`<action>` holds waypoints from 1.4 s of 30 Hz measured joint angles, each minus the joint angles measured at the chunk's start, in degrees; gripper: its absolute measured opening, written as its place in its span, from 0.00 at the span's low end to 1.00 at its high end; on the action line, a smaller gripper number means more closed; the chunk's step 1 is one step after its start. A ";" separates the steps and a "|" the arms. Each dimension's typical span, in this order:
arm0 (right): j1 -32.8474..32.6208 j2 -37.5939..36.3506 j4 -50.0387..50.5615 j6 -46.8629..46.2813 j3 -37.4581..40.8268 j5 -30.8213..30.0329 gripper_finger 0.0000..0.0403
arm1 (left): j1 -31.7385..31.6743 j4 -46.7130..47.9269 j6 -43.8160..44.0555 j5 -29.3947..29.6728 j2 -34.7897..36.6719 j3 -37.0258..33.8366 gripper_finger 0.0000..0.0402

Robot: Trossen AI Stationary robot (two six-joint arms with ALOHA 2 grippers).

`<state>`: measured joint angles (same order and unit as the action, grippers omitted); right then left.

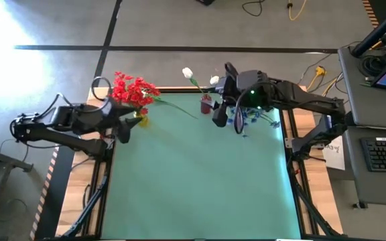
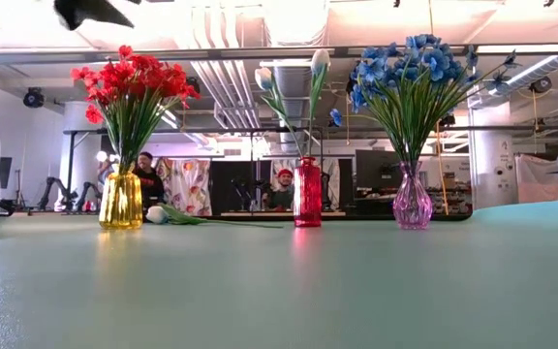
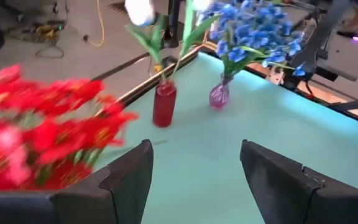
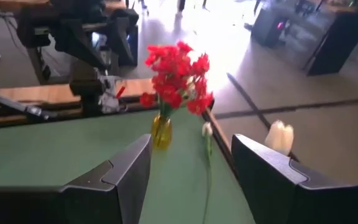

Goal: Sort flowers into vase by color
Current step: Put the white flower into the red vase

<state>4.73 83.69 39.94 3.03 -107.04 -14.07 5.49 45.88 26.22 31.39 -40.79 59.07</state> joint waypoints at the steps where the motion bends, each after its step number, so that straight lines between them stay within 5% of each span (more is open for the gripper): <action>1: -0.12 0.01 1.66 -0.77 -0.70 0.07 0.53 | 0.28 -1.13 -0.94 0.27 -0.90 0.00 0.58; 16: -0.11 -1.03 26.05 -7.64 -10.63 0.55 0.53 | 1.63 -11.53 -2.66 0.76 -14.72 0.77 0.58; 25: -1.00 -1.13 33.22 -19.44 -12.57 2.35 0.53 | 2.08 -1.29 -6.73 1.24 -20.57 16.44 0.58; 31: -6.86 -1.13 37.28 -30.50 -11.72 8.39 0.53 | 2.79 0.70 -13.79 0.25 -22.67 23.30 0.58; 42: -20.82 -1.50 43.45 -43.24 -11.72 8.11 0.53 | 4.08 -0.74 -21.64 -3.48 -32.26 23.82 0.58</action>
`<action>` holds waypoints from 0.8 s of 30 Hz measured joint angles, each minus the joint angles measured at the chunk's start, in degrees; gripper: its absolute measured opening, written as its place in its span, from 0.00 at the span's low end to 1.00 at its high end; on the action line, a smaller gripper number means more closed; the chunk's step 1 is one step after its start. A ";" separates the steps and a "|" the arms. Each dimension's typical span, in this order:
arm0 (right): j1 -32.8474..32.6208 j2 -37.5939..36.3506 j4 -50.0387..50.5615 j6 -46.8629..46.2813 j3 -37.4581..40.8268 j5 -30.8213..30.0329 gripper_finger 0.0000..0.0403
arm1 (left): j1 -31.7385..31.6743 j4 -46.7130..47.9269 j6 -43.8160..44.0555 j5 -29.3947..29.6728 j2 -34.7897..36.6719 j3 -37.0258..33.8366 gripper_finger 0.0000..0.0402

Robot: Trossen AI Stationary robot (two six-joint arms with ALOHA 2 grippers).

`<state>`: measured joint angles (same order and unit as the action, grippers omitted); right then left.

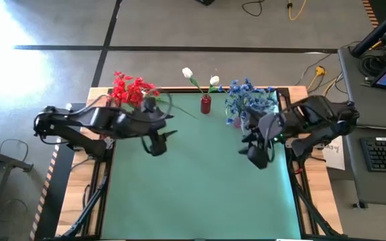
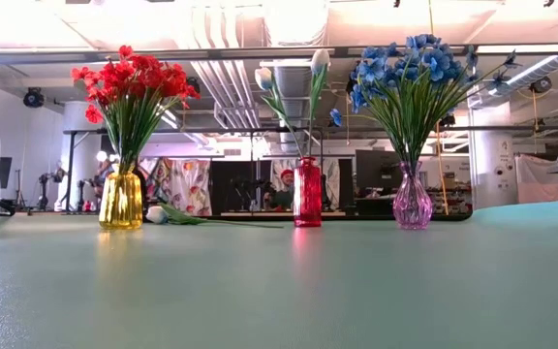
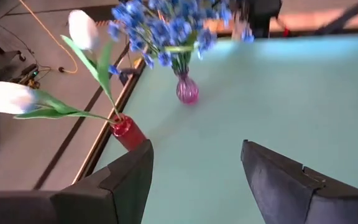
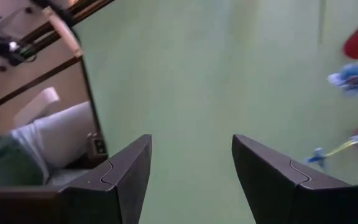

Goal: Sort flowers into vase by color
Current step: Put the white flower into the red vase

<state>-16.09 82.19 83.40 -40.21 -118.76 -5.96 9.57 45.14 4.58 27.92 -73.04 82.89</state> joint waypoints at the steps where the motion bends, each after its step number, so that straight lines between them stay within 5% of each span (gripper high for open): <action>1: -1.01 0.03 -0.37 -0.32 0.00 -0.02 0.53 | -0.01 0.29 -0.96 -0.02 -0.96 0.00 0.58; 11: -11.36 0.00 -1.94 -3.98 -0.04 -0.07 0.53 | -0.51 5.30 -18.24 -7.46 -10.49 -3.26 0.58; 24: -14.66 -0.89 -3.76 -6.35 -0.11 -3.24 0.53 | -8.41 -5.64 -29.08 -4.94 -15.86 -17.65 0.58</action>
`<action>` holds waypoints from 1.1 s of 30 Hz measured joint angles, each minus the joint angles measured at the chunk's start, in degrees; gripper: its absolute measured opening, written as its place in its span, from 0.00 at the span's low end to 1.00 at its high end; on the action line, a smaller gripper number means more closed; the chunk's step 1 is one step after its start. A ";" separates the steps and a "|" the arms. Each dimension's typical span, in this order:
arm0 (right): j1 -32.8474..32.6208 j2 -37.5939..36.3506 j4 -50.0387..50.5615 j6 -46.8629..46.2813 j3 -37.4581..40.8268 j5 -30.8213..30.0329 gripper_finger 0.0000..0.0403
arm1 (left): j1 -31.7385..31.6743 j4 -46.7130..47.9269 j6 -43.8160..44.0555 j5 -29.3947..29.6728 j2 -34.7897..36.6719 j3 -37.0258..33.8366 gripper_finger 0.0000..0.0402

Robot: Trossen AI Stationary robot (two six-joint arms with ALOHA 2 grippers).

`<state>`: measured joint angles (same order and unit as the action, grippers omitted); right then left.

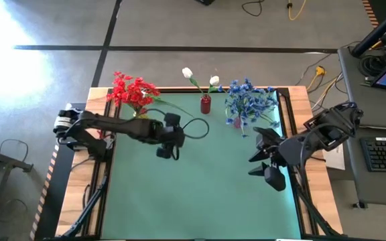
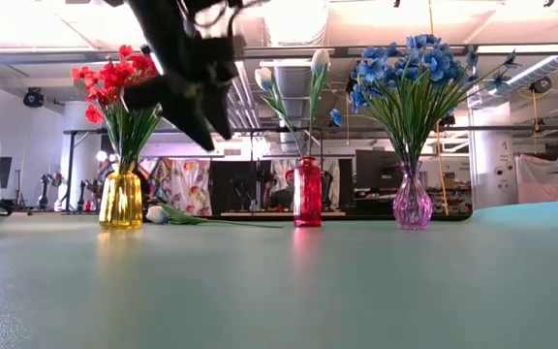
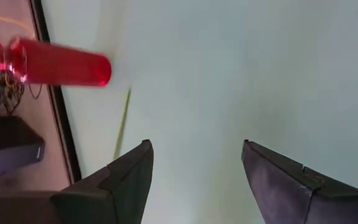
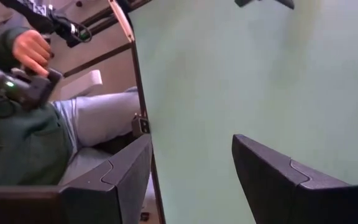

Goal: Sort flowers into vase by color
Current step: Put the white flower into the red vase

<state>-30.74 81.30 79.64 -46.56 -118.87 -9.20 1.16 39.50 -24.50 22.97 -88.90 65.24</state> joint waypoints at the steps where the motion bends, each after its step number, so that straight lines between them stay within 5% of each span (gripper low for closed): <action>1: 0.00 -0.12 -0.24 0.05 0.00 -0.19 0.53 | -0.97 -0.48 -0.91 0.03 -0.39 -0.18 0.58; 22: 0.02 -0.20 -3.52 1.55 0.00 -2.96 0.53 | -22.22 -18.95 -22.00 -6.02 -14.94 -1.21 0.58; 33: 0.02 -0.20 -5.80 -0.36 0.00 -2.94 0.53 | -29.11 -21.49 -24.36 -10.00 -17.33 -1.21 0.55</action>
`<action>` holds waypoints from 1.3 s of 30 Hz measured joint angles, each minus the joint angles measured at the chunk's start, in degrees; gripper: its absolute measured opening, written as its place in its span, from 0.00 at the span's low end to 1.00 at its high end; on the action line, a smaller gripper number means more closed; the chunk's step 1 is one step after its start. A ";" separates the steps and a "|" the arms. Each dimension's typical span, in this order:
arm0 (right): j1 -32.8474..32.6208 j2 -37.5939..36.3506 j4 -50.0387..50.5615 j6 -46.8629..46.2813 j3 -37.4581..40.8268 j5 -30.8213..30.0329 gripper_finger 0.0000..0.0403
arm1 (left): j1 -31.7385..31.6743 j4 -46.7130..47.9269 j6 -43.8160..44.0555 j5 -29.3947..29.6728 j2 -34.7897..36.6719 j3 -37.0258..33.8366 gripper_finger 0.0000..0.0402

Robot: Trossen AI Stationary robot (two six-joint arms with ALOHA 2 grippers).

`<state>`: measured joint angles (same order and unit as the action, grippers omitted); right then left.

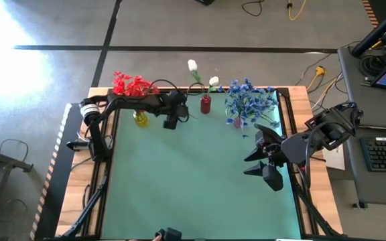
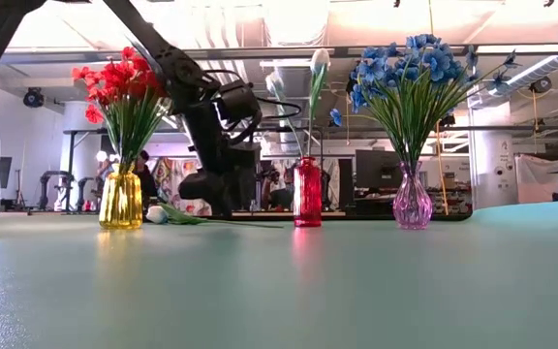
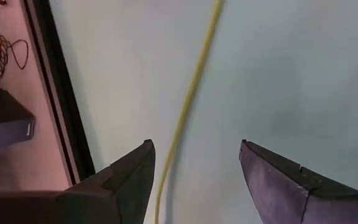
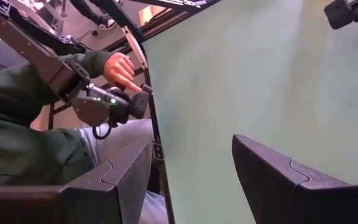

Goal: Sort flowers into vase by color
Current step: Put the white flower into the red vase

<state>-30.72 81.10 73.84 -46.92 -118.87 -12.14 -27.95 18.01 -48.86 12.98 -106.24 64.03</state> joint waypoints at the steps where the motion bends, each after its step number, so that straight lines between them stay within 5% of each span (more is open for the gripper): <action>1: 0.00 0.00 0.00 0.00 0.00 0.00 0.53 | -0.21 -0.41 0.02 -0.48 -0.02 0.00 0.54; 25: 0.00 0.20 -0.02 -0.04 0.02 -0.02 0.53 | -0.55 5.78 7.68 0.08 0.00 0.00 0.50; 39: 0.00 0.77 -0.02 -1.04 0.07 -0.02 0.53 | -0.74 0.19 12.55 0.13 -0.44 0.00 0.50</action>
<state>-30.72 81.87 73.82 -47.96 -118.80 -12.16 -28.69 18.20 -36.31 13.10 -106.67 64.03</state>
